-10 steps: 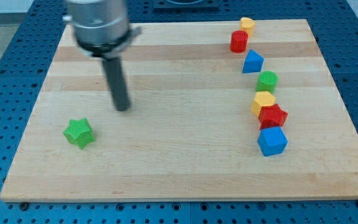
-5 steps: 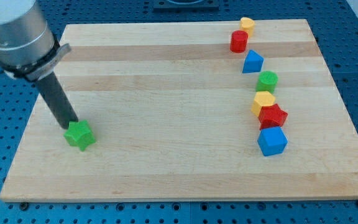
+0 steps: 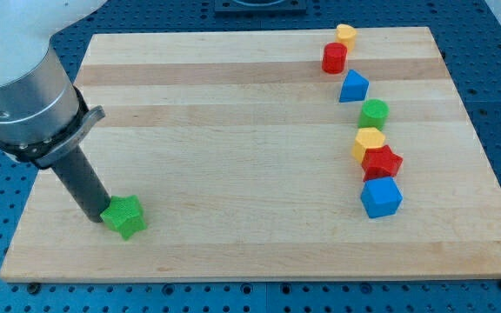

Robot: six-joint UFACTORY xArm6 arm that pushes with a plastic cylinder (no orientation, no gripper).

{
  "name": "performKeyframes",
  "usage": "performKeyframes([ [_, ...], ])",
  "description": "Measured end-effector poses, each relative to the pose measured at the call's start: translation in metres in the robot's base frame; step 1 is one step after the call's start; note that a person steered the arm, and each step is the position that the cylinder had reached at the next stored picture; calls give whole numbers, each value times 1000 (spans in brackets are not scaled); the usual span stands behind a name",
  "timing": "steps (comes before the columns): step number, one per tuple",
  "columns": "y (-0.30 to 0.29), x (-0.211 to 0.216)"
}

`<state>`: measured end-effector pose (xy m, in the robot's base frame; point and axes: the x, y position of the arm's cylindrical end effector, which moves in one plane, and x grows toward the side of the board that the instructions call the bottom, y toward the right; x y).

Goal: Slide the green star to the line of blocks

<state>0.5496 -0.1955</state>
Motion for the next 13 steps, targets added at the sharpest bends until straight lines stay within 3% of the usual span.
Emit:
performKeyframes([
  [6,31,31],
  [10,164,31],
  [12,162,-15],
  [13,171,-15],
])
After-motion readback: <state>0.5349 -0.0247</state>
